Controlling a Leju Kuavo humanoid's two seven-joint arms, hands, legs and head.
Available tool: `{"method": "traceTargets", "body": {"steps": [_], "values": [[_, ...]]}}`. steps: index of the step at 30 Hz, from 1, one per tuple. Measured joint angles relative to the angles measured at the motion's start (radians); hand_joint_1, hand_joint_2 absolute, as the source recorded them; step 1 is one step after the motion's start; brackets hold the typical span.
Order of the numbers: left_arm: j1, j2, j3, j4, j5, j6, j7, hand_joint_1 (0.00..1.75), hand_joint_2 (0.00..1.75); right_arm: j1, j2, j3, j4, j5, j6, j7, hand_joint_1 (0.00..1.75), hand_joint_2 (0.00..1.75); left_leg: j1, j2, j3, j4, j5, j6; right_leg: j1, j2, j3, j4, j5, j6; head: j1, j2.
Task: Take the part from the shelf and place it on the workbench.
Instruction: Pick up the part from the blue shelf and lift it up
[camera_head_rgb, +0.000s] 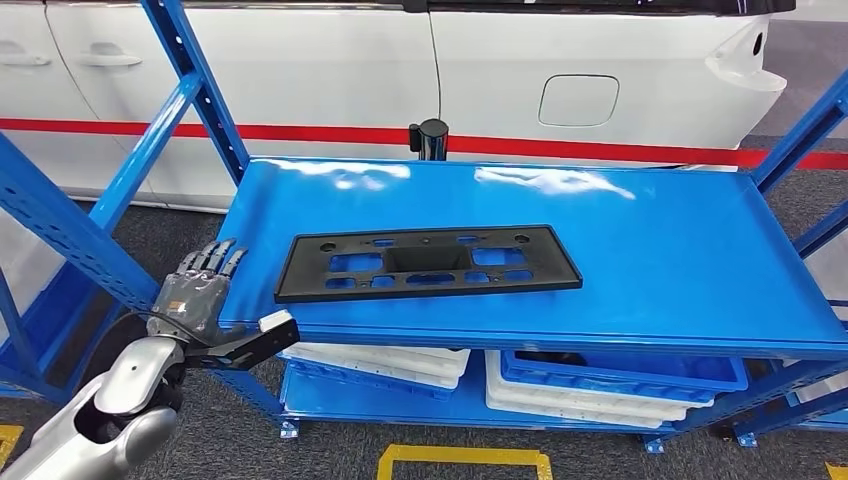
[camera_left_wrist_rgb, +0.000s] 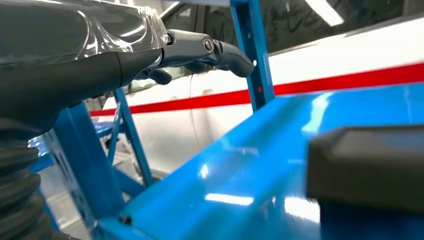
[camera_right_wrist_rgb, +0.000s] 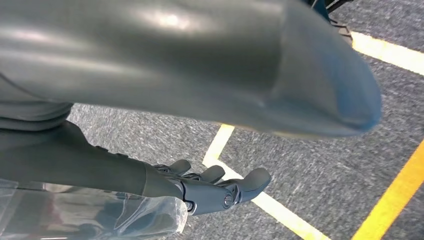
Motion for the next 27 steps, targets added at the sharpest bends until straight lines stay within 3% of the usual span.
{"method": "traceTargets", "body": {"steps": [2,4,5,6,8,10,14,16,18,19,20,21,24,25,27], "values": [[-0.009,0.0,-0.005,0.013,-0.008,0.0,-0.014,0.0,1.75,-0.001,0.0,0.002,0.0,0.004,0.003,0.002,0.0,0.0,-0.003,0.002,0.001,-0.002,0.001,0.01,0.004,-0.001,-0.067,0.142,-0.068,-0.001,0.003,0.0],[-0.018,-0.002,-0.017,0.034,-0.022,0.0,-0.032,0.0,1.75,-0.001,0.0,0.006,0.0,0.009,0.007,0.004,0.0,0.0,-0.006,0.004,0.001,-0.002,0.001,0.013,0.007,-0.001,-0.119,0.243,-0.098,-0.002,0.004,0.0],[-0.026,-0.005,-0.024,0.046,-0.03,0.0,-0.042,0.0,1.75,-0.002,0.0,0.008,0.0,0.012,0.009,0.005,0.0,0.0,-0.006,0.004,0.001,-0.002,0.0,0.013,0.007,-0.001,-0.117,0.237,-0.085,-0.003,0.005,0.0],[-0.037,-0.009,-0.032,0.059,-0.035,0.0,-0.052,0.0,1.75,-0.003,0.0,0.01,0.0,0.015,0.012,0.005,0.0,0.0,-0.005,0.004,0.002,-0.002,0.0,0.013,0.006,-0.001,-0.096,0.192,-0.057,-0.003,0.005,0.0],[-0.062,-0.022,-0.05,0.084,-0.047,0.0,-0.071,0.0,1.75,-0.008,0.001,0.014,0.0,0.02,0.017,0.005,0.0,0.0,-0.006,0.002,0.003,0.0,-0.003,0.008,0.006,-0.001,-0.021,0.043,0.004,-0.004,0.006,0.0],[-0.089,-0.036,-0.069,0.11,-0.055,0.0,-0.088,0.0,1.75,-0.016,0.003,0.02,0.0,0.022,0.021,0.007,0.0,0.0,-0.01,0.001,0.002,0.002,-0.005,-0.003,0.008,0.001,0.02,-0.042,0.029,-0.009,0.005,0.0],[-0.134,-0.068,-0.105,0.152,-0.062,0.001,-0.108,0.0,1.75,-0.021,0.006,0.026,0.0,0.022,0.025,0.015,0.0,0.0,-0.002,0.004,-0.007,0.014,-0.018,-0.026,0.014,0.005,0.018,-0.051,0.035,-0.034,0.003,0.0],[-0.151,-0.081,-0.121,0.171,-0.064,0.002,-0.112,0.0,1.75,-0.022,0.009,0.027,0.0,0.022,0.025,0.016,0.0,0.0,0.0,0.006,-0.052,0.11,-0.071,-0.029,0.013,0.006,0.018,-0.053,0.037,-0.044,0.001,0.0],[-0.163,-0.094,-0.139,0.19,-0.065,0.005,-0.117,0.0,1.75,-0.023,0.01,0.027,0.0,0.021,0.025,0.017,0.0,0.0,-0.002,0.006,-0.126,0.261,-0.131,-0.031,0.016,0.006,0.018,-0.053,0.036,-0.049,-0.001,0.0],[-0.166,-0.1,-0.148,0.199,-0.066,0.007,-0.118,0.0,1.75,-0.022,0.011,0.027,0.0,0.021,0.025,0.017,0.0,0.0,-0.003,0.006,-0.151,0.309,-0.14,-0.031,0.017,0.006,0.019,-0.052,0.035,-0.05,-0.001,0.0],[-0.17,-0.106,-0.156,0.205,-0.066,0.009,-0.12,0.0,1.75,-0.022,0.011,0.027,0.0,0.021,0.025,0.017,0.0,0.0,-0.004,0.006,-0.159,0.316,-0.13,-0.03,0.017,0.006,0.021,-0.052,0.034,-0.05,-0.002,0.0],[-0.175,-0.112,-0.163,0.21,-0.067,0.01,-0.121,0.0,1.75,-0.022,0.011,0.027,0.0,0.021,0.025,0.018,0.0,0.0,-0.005,0.006,-0.144,0.279,-0.102,-0.028,0.018,0.007,0.024,-0.052,0.032,-0.05,-0.002,0.0],[-0.193,-0.129,-0.183,0.22,-0.07,0.013,-0.131,0.0,1.75,-0.023,0.014,0.028,0.0,0.023,0.025,0.018,0.0,0.0,-0.01,0.006,-0.048,0.063,-0.006,-0.012,0.02,0.009,0.03,-0.052,0.027,-0.043,-0.002,0.0],[-0.199,-0.136,-0.19,0.222,-0.071,0.016,-0.137,0.0,1.75,-0.024,0.015,0.028,0.0,0.025,0.026,0.019,0.0,0.0,-0.015,0.006,-0.031,0.024,0.005,-0.008,0.021,0.009,0.03,-0.051,0.026,-0.038,-0.002,0.0],[-0.208,-0.151,-0.203,0.229,-0.072,0.027,-0.156,0.0,1.75,-0.025,0.017,0.03,0.0,0.032,0.031,0.021,0.0,0.0,-0.022,0.006,-0.025,0.01,0.008,-0.001,0.021,0.01,0.029,-0.053,0.027,-0.027,-0.002,0.0]]}}
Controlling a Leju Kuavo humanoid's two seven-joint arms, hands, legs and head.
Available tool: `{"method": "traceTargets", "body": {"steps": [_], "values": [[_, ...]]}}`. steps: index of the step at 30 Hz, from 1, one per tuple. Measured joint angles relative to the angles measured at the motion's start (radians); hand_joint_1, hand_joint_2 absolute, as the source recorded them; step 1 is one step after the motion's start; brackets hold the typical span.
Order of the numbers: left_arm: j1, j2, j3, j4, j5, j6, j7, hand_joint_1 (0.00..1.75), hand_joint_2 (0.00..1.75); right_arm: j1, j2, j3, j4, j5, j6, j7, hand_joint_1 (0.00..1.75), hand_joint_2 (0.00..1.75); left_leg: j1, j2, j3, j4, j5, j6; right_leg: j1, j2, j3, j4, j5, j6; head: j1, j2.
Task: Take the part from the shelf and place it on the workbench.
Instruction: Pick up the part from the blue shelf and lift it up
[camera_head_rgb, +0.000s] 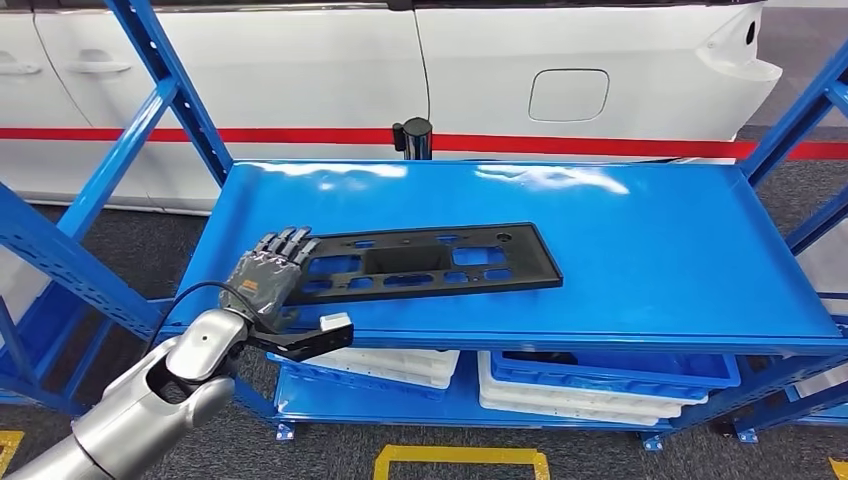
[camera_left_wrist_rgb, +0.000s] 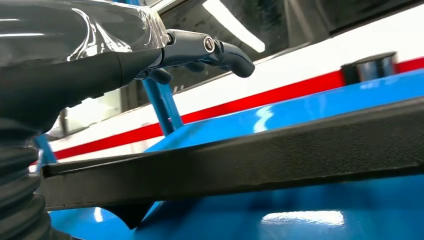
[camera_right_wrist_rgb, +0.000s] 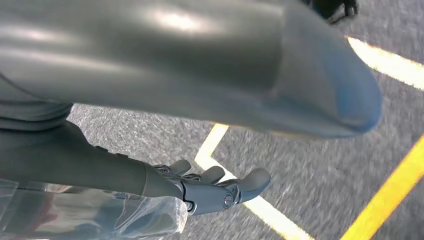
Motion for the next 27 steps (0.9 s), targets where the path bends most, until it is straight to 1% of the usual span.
{"method": "traceTargets", "body": {"steps": [1,2,3,4,6,7,8,9,10,11,12,13,14,15,17,18,19,21,22,23,24,25,26,27], "values": [[-0.004,-0.008,-0.006,0.005,-0.001,0.007,-0.011,0.0,1.75,-0.001,0.001,0.002,0.0,0.004,0.003,0.001,0.0,0.0,0.001,0.0,0.001,-0.003,0.003,0.005,-0.002,0.0,0.0,0.0,-0.001,0.006,0.0,0.0],[-0.01,-0.017,-0.012,0.011,-0.001,0.016,-0.021,0.0,1.75,-0.003,0.001,0.004,0.0,0.007,0.005,0.002,0.0,0.0,0.002,0.001,0.003,-0.006,0.005,0.011,-0.003,-0.001,-0.003,0.009,-0.009,0.01,0.0,0.0],[-0.016,-0.026,-0.018,0.019,0.0,0.023,-0.031,0.0,1.75,-0.005,0.002,0.006,0.0,0.009,0.006,0.003,0.0,0.0,0.004,0.002,0.005,-0.009,0.008,0.017,-0.004,-0.001,-0.015,0.038,-0.027,0.014,0.002,0.0],[-0.023,-0.037,-0.024,0.028,0.002,0.029,-0.039,0.0,1.75,-0.007,0.002,0.008,0.0,0.01,0.007,0.003,0.0,0.0,0.007,0.003,0.007,-0.012,0.01,0.021,-0.005,-0.002,-0.039,0.09,-0.056,0.017,0.004,0.0],[-0.031,-0.056,-0.038,0.052,0.004,0.039,-0.053,0.0,1.75,-0.01,0.002,0.013,0.0,0.01,0.007,0.004,0.0,0.0,0.006,0.004,0.007,-0.012,0.01,0.026,-0.005,-0.003,-0.11,0.235,-0.119,0.022,0.007,0.0],[-0.034,-0.066,-0.046,0.063,0.005,0.043,-0.058,0.0,1.75,-0.011,0.002,0.016,0.0,0.011,0.008,0.004,0.0,0.0,0.006,0.004,0.007,-0.012,0.01,0.027,-0.005,-0.003,-0.139,0.289,-0.134,0.023,0.008,0.0],[-0.036,-0.076,-0.053,0.073,0.005,0.046,-0.062,0.0,1.75,-0.011,0.002,0.018,0.0,0.011,0.008,0.004,0.0,0.0,0.007,0.003,0.008,-0.012,0.01,0.027,-0.006,-0.003,-0.151,0.307,-0.13,0.025,0.008,0.0],[-0.04,-0.085,-0.058,0.082,0.005,0.048,-0.065,0.0,1.75,-0.011,0.002,0.02,0.0,0.011,0.008,0.004,0.0,0.0,0.008,0.002,0.009,-0.012,0.009,0.027,-0.007,-0.004,-0.141,0.281,-0.109,0.026,0.009,0.0],[-0.044,-0.093,-0.063,0.089,0.006,0.049,-0.067,0.0,1.75,-0.012,0.002,0.021,0.0,0.011,0.008,0.004,0.0,0.0,0.008,0.002,0.01,-0.011,0.008,0.026,-0.009,-0.004,-0.11,0.218,-0.075,0.026,0.009,0.0],[-0.048,-0.1,-0.068,0.097,0.006,0.05,-0.069,0.0,1.75,-0.013,0.002,0.021,0.0,0.012,0.008,0.004,0.0,0.0,0.009,0.001,0.011,-0.011,0.008,0.024,-0.01,-0.005,-0.068,0.137,-0.042,0.026,0.009,0.0],[-0.052,-0.105,-0.071,0.103,0.007,0.05,-0.069,0.0,1.75,-0.015,0.002,0.021,0.0,0.012,0.008,0.004,0.0,0.0,0.006,0.0,0.012,-0.009,0.005,0.019,-0.01,-0.005,-0.034,0.068,-0.017,0.024,0.01,0.0],[-0.055,-0.11,-0.074,0.11,0.008,0.051,-0.07,0.0,1.75,-0.016,0.002,0.021,0.0,0.012,0.008,0.004,0.0,0.0,0.003,-0.001,0.012,-0.008,0.003,0.014,-0.009,-0.005,-0.011,0.023,-0.003,0.021,0.009,0.0],[-0.059,-0.114,-0.078,0.116,0.01,0.052,-0.071,0.38,1.75,-0.016,0.002,0.022,0.0,0.011,0.008,0.004,0.0,0.0,0.002,-0.001,0.011,-0.007,0.002,0.008,-0.007,-0.005,-0.002,0.003,0.002,0.016,0.007,0.0],[-0.062,-0.117,-0.081,0.122,0.014,0.054,-0.072,0.81,1.75,-0.016,0.002,0.022,0.0,0.011,0.008,0.004,0.0,0.0,0.001,-0.001,0.011,-0.008,0.002,0.002,-0.004,-0.004,-0.003,0.002,0.003,0.009,0.006,0.0],[-0.065,-0.123,-0.088,0.133,0.026,0.056,-0.074,1.68,1.75,-0.015,0.002,0.022,0.0,0.011,0.008,0.004,0.0,0.0,0.006,-0.001,0.006,-0.002,-0.004,-0.008,-0.003,-0.005,-0.005,0.0,0.007,-0.004,0.005,0.0],[-0.066,-0.125,-0.091,0.139,0.033,0.057,-0.075,1.75,1.75,-0.015,0.002,0.022,0.0,0.011,0.008,0.004,0.0,0.0,0.008,0.0,-0.005,0.023,-0.021,-0.012,-0.004,-0.005,-0.005,-0.001,0.009,-0.01,0.004,0.0],[-0.066,-0.126,-0.093,0.145,0.038,0.057,-0.075,1.75,1.75,-0.015,0.002,0.022,0.0,0.011,0.008,0.004,0.0,0.0,0.009,0.0,-0.027,0.072,-0.05,-0.015,-0.006,-0.005,-0.006,-0.002,0.011,-0.015,0.002,0.0],[-0.066,-0.127,-0.098,0.159,0.044,0.057,-0.076,1.75,1.75,-0.014,0.002,0.022,0.0,0.01,0.007,0.004,0.0,0.0,0.01,0.001,-0.097,0.224,-0.121,-0.02,-0.005,-0.005,-0.007,-0.001,0.01,-0.02,0.0,0.0],[-0.065,-0.127,-0.1,0.166,0.046,0.058,-0.076,1.75,1.75,-0.012,0.002,0.022,0.0,0.01,0.007,0.004,0.0,0.0,0.009,0.001,-0.128,0.288,-0.142,-0.022,-0.005,-0.005,-0.007,-0.001,0.01,-0.021,0.0,0.0],[-0.065,-0.128,-0.103,0.172,0.047,0.059,-0.076,1.75,1.75,-0.011,0.001,0.022,0.0,0.01,0.007,0.004,0.0,0.0,0.009,0.001,-0.144,0.318,-0.144,-0.022,-0.004,-0.005,-0.007,-0.001,0.01,-0.021,-0.001,0.0],[-0.067,-0.128,-0.105,0.176,0.049,0.06,-0.077,1.75,1.75,-0.011,0.001,0.022,0.0,0.01,0.007,0.004,0.0,0.0,0.01,0.001,-0.139,0.305,-0.127,-0.022,-0.004,-0.005,-0.005,-0.001,0.009,-0.021,-0.001,0.0],[-0.07,-0.13,-0.107,0.179,0.051,0.06,-0.077,1.75,1.75,-0.011,0.001,0.022,0.0,0.01,0.007,0.004,0.0,0.0,0.01,0.001,-0.114,0.25,-0.095,-0.02,-0.004,-0.005,-0.003,-0.001,0.008,-0.02,-0.001,0.0],[-0.074,-0.131,-0.109,0.181,0.053,0.06,-0.077,1.75,1.75,-0.011,0.001,0.022,0.0,0.01,0.006,0.003,0.0,0.0,0.009,0.002,-0.076,0.169,-0.056,-0.015,-0.004,-0.004,0.0,-0.001,0.006,-0.018,-0.001,0.0],[-0.078,-0.133,-0.111,0.182,0.055,0.059,-0.078,1.75,1.75,-0.011,0.001,0.022,0.0,0.01,0.006,0.003,0.0,0.0,0.006,0.002,-0.041,0.093,-0.027,-0.01,-0.002,-0.002,0.002,0.0,0.004,-0.014,-0.001,0.0]]}}
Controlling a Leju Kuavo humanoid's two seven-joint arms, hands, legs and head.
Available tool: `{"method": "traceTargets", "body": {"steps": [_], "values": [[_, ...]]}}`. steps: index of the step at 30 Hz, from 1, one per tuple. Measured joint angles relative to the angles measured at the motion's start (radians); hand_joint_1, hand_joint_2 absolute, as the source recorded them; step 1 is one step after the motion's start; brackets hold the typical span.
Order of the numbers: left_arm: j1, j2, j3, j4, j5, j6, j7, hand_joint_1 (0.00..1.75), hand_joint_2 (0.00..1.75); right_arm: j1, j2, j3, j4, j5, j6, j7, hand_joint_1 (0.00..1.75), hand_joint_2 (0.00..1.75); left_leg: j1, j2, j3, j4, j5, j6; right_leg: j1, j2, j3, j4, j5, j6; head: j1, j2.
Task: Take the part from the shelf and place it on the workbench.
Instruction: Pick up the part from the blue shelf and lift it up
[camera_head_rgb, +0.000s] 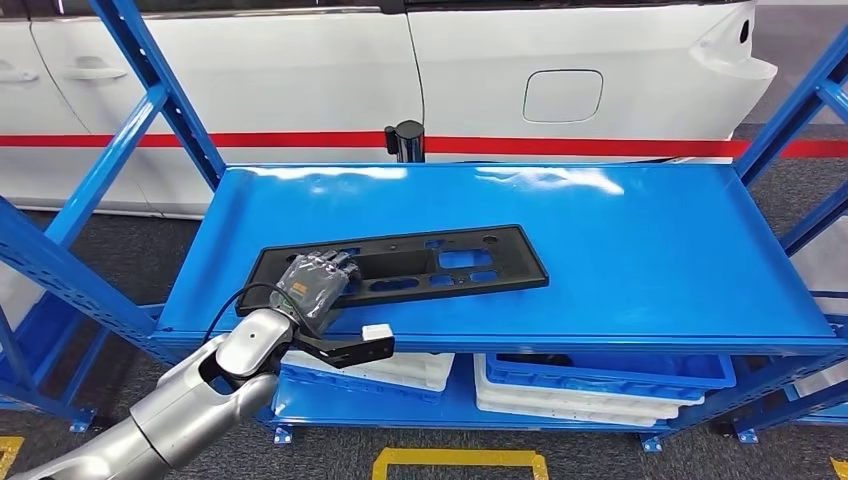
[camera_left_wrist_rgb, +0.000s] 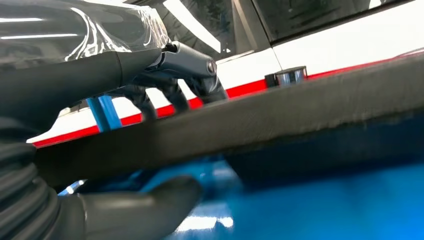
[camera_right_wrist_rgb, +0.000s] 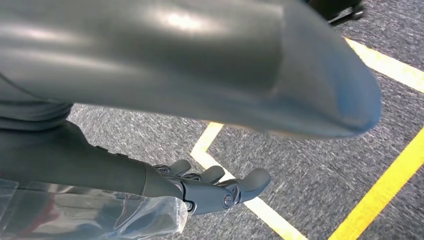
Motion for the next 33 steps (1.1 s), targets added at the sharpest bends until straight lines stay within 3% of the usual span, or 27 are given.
{"method": "traceTargets", "body": {"steps": [2,5,6,7,9,11,12,13,15,17,21,23,25,26,27,28,31,33], "values": [[-0.006,-0.003,-0.004,0.003,0.002,-0.004,-0.001,1.75,1.75,0.0,0.0,0.0,0.0,0.0,0.0,-0.001,0.0,0.0,-0.007,0.0,0.038,-0.085,0.025,0.01,0.003,0.002,0.002,0.0,-0.003,0.009,0.001,0.0],[-0.011,-0.008,-0.008,0.004,0.002,-0.01,-0.001,1.75,1.75,0.001,0.0,0.0,0.0,-0.002,-0.001,-0.002,0.0,0.0,-0.011,-0.001,0.048,-0.096,0.027,0.027,0.0,0.002,0.006,-0.001,-0.007,0.026,0.002,0.0],[-0.013,-0.01,-0.009,0.005,0.003,-0.011,-0.001,1.75,1.75,0.0,0.0,0.0,0.0,-0.002,-0.001,-0.002,0.0,0.0,-0.01,0.0,0.052,-0.1,0.03,0.034,-0.002,0.001,0.0,0.016,-0.02,0.031,0.004,0.0],[-0.014,-0.012,-0.01,0.005,0.004,-0.012,-0.001,1.75,1.75,0.0,0.0,0.0,0.0,-0.002,-0.001,-0.003,0.0,0.0,-0.008,0.001,0.056,-0.103,0.033,0.04,-0.003,0.0,-0.017,0.056,-0.045,0.034,0.005,0.0],[-0.014,-0.015,-0.012,0.007,0.005,-0.014,-0.002,1.75,1.75,0.002,0.0,0.0,0.0,-0.002,-0.001,-0.003,0.0,0.0,-0.008,0.004,0.057,-0.104,0.035,0.046,-0.003,-0.001,-0.081,0.194,-0.114,0.037,0.007,0.0],[-0.012,-0.016,-0.014,0.01,0.006,-0.013,-0.002,1.75,1.75,0.005,0.0,0.0,0.0,-0.003,-0.001,-0.003,0.0,0.0,-0.01,0.005,0.056,-0.104,0.035,0.046,-0.003,-0.001,-0.133,0.302,-0.148,0.04,0.008,0.0],[-0.011,-0.016,-0.014,0.012,0.007,-0.012,-0.002,1.75,1.75,0.007,-0.001,0.0,0.0,-0.004,-0.001,-0.003,0.0,0.0,-0.01,0.005,0.057,-0.104,0.034,0.046,-0.003,-0.001,-0.133,0.301,-0.137,0.039,0.008,0.0],[-0.011,-0.016,-0.015,0.012,0.009,-0.011,-0.002,1.75,1.75,0.007,-0.002,0.0,0.0,-0.005,-0.002,-0.003,0.0,0.0,-0.01,0.004,0.058,-0.104,0.034,0.046,-0.004,-0.001,-0.111,0.255,-0.108,0.038,0.009,0.0],[-0.01,-0.017,-0.015,0.013,0.017,-0.004,-0.002,1.75,1.75,0.007,-0.004,0.0,0.0,-0.008,-0.002,-0.004,0.0,0.0,-0.012,0.002,0.058,-0.102,0.033,0.042,-0.003,-0.002,-0.034,0.104,-0.044,0.035,0.009,0.0],[-0.01,-0.017,-0.013,0.01,0.031,0.006,-0.001,1.75,1.75,0.007,-0.004,0.0,0.0,-0.01,-0.004,-0.006,0.0,0.0,-0.016,-0.002,0.057,-0.099,0.031,0.032,-0.002,-0.002,0.011,0.014,-0.016,0.027,0.007,0.0],[-0.003,-0.016,-0.007,-0.022,0.036,0.021,0.011,1.75,1.75,0.011,-0.005,0.0,0.0,-0.018,-0.008,-0.008,0.0,0.0,-0.011,-0.003,0.044,-0.083,0.019,0.011,0.004,-0.004,0.009,0.003,-0.009,0.001,0.004,0.0],[-0.005,-0.016,-0.003,-0.056,0.012,0.028,0.026,1.75,1.75,0.012,-0.006,0.0,0.0,-0.022,-0.01,-0.009,0.0,0.0,-0.008,-0.002,-0.001,0.015,-0.039,0.004,0.002,-0.005,0.006,0.002,-0.005,-0.008,0.002,0.0],[-0.008,-0.016,-0.001,-0.103,-0.032,0.033,0.045,1.75,1.75,0.016,-0.006,0.0,0.0,-0.027,-0.015,-0.011,0.0,0.0,-0.007,-0.001,-0.072,0.171,-0.11,0.0,0.004,-0.006,0.003,0.002,-0.005,-0.01,0.0,0.0],[-0.011,-0.016,0.0,-0.131,-0.058,0.03,0.055,1.75,1.75,0.018,-0.006,0.0,0.0,-0.031,-0.019,-0.012,0.0,0.0,-0.007,-0.001,-0.097,0.224,-0.125,-0.001,0.004,-0.006,0.003,0.003,-0.005,-0.011,-0.001,0.0],[-0.015,-0.016,0.0,-0.16,-0.083,0.026,0.063,1.75,1.75,0.02,-0.006,0.0,0.0,-0.035,-0.024,-0.014,0.0,0.0,-0.007,-0.001,-0.103,0.236,-0.119,0.0,0.005,-0.006,0.003,0.003,-0.006,-0.011,-0.001,0.0],[-0.021,-0.015,0.001,-0.19,-0.106,0.021,0.07,1.75,1.75,0.022,-0.006,0.0,0.0,-0.038,-0.03,-0.017,0.0,0.0,-0.007,-0.001,-0.087,0.2,-0.093,0.002,0.005,-0.006,0.004,0.003,-0.006,-0.01,-0.001,0.0],[-0.046,-0.013,0.005,-0.285,-0.152,0.015,0.082,1.75,1.75,0.026,-0.002,-0.001,0.0,-0.043,-0.047,-0.023,0.0,0.0,-0.012,-0.001,0.013,-0.024,0.008,0.016,0.007,-0.004,0.007,0.004,-0.01,-0.004,-0.002,0.0],[-0.058,-0.012,0.008,-0.342,-0.165,0.018,0.083,1.75,1.75,0.028,0.0,-0.001,0.0,-0.047,-0.052,-0.025,0.0,0.0,-0.018,-0.002,0.039,-0.085,0.023,0.022,0.01,-0.004,0.004,0.005,-0.012,0.003,-0.001,0.0]]}}
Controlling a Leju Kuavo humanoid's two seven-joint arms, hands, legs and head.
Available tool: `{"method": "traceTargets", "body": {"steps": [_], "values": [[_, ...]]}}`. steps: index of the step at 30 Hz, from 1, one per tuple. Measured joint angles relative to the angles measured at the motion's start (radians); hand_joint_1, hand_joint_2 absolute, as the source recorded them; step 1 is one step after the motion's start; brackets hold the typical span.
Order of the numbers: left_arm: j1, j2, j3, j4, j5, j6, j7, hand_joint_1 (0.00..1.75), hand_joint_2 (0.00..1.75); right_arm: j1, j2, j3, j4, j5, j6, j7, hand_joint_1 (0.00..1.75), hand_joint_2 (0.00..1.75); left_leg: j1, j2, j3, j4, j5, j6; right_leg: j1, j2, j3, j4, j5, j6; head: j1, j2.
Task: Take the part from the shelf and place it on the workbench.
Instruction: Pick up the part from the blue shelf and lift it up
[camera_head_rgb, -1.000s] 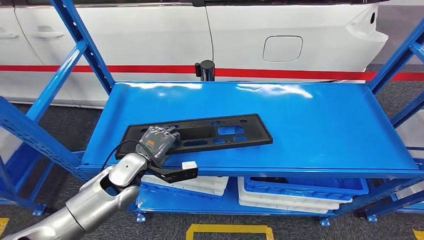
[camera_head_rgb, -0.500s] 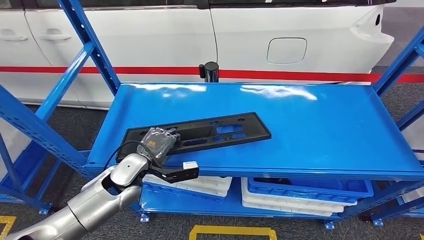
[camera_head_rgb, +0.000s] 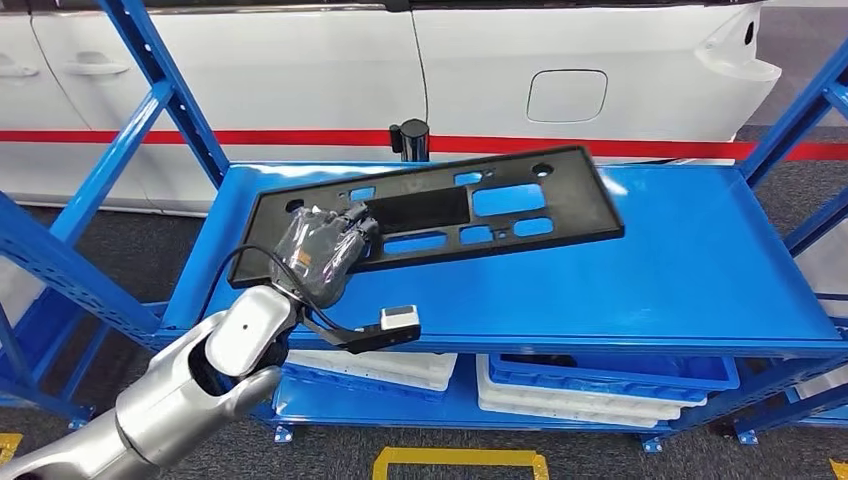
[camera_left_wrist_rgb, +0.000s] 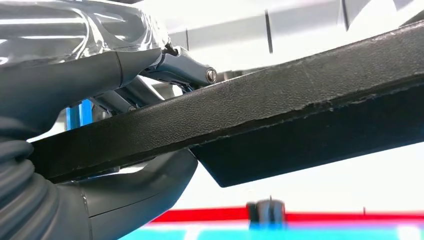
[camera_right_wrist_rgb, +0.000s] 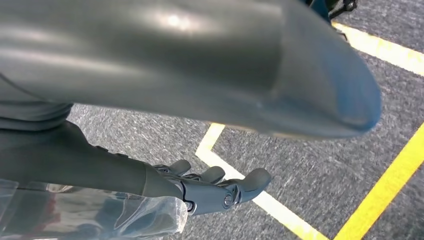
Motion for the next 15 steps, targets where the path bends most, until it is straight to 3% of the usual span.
{"method": "traceTargets", "body": {"steps": [2,4,7,8,9,10,13,15], "values": [[-0.003,0.002,0.005,-0.051,0.004,0.02,-0.004,1.75,1.75,0.002,0.001,0.0,0.0,-0.006,-0.002,-0.002,0.0,0.0,-0.001,0.0,0.003,-0.006,0.003,0.008,-0.001,0.0,0.0,-0.001,-0.001,0.009,0.001,0.0],[-0.006,0.004,0.013,-0.095,0.02,0.05,-0.008,1.75,1.75,0.003,0.002,-0.001,0.0,-0.011,-0.003,-0.004,0.0,0.0,0.003,0.0,0.009,-0.014,0.008,0.02,-0.003,-0.001,-0.012,0.032,-0.026,0.018,0.002,0.0],[-0.011,0.005,0.02,-0.147,0.084,0.086,-0.024,1.75,1.75,0.004,0.003,-0.001,0.0,-0.015,-0.004,-0.008,0.0,0.0,0.004,0.001,0.013,-0.018,0.009,0.029,-0.004,-0.002,-0.1,0.223,-0.12,0.027,0.006,0.0],[-0.007,0.006,0.023,-0.163,0.145,0.108,-0.041,1.75,1.75,0.005,0.003,-0.001,0.0,-0.018,-0.005,-0.012,0.0,0.0,0.004,0.001,0.013,-0.018,0.009,0.029,-0.005,-0.002,-0.129,0.282,-0.138,0.03,0.007,0.0],[-0.001,0.007,0.029,-0.178,0.233,0.135,-0.066,1.75,1.75,0.005,0.003,-0.001,0.0,-0.021,-0.006,-0.017,0.0,0.0,0.004,0.0,0.013,-0.017,0.009,0.029,-0.005,-0.002,-0.143,0.306,-0.138,0.031,0.007,0.0],[0.006,0.008,0.038,-0.195,0.34,0.168,-0.097,1.75,1.75,0.005,0.003,-0.002,0.0,-0.026,-0.009,-0.022,0.0,0.0,0.005,0.0,0.014,-0.017,0.009,0.029,-0.007,-0.002,-0.135,0.287,-0.119,0.031,0.008,0.0],[0.024,0.013,0.077,-0.252,0.661,0.243,-0.214,1.75,1.75,0.004,0.004,-0.004,0.0,-0.039,-0.017,-0.036,0.0,0.0,0.003,-0.003,0.015,-0.013,0.004,0.022,-0.012,-0.001,-0.033,0.08,-0.025,0.031,0.008,0.0],[0.047,0.016,0.105,-0.286,0.828,0.259,-0.297,1.75,1.75,0.004,0.006,-0.006,0.0,-0.045,-0.02,-0.04,0.0,0.0,-0.001,-0.004,0.014,-0.01,0.001,0.012,-0.012,0.001,0.004,0.006,-0.005,0.025,0.007,0.0]]}}
